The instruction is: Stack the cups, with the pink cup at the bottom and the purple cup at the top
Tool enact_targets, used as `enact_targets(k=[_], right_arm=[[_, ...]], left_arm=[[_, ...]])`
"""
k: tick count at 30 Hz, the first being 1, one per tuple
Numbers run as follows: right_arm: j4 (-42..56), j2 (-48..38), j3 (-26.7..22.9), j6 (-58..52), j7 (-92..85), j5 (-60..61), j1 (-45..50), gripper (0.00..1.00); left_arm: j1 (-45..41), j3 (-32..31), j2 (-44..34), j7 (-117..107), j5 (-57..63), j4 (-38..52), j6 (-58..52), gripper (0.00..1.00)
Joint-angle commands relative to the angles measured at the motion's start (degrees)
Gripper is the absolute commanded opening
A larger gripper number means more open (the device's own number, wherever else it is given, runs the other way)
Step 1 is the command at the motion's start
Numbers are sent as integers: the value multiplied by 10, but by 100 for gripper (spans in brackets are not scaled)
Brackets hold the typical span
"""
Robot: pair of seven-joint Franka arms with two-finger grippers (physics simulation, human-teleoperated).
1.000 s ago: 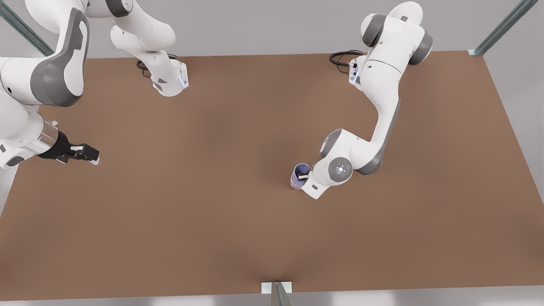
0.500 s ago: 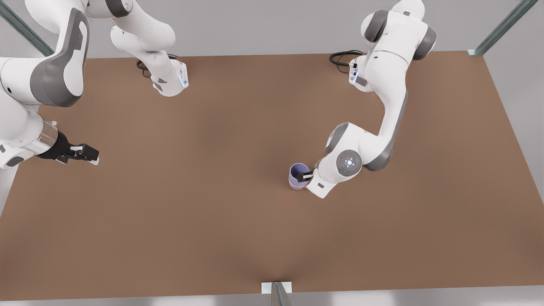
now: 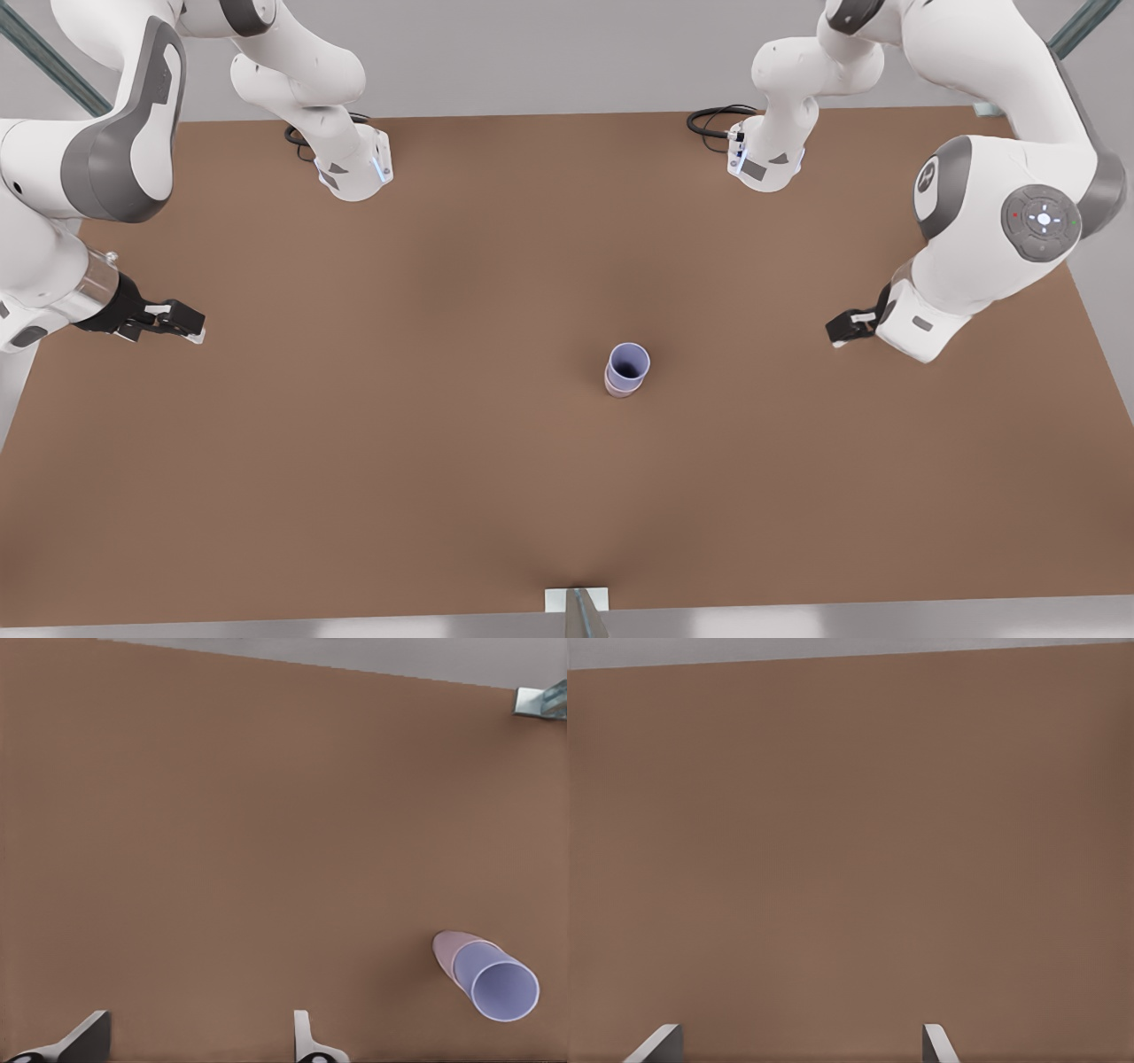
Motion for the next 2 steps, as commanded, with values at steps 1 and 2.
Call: enact_targets(k=[1,2], right_arm=[[0,-1,0,0,-1,0,0,100],[0,-1,0,0,-1,0,0,100]], left_arm=[[7,-10,-3,190,24,-3,-18,100],[7,-10,-3,188,24,-7,-17,100]])
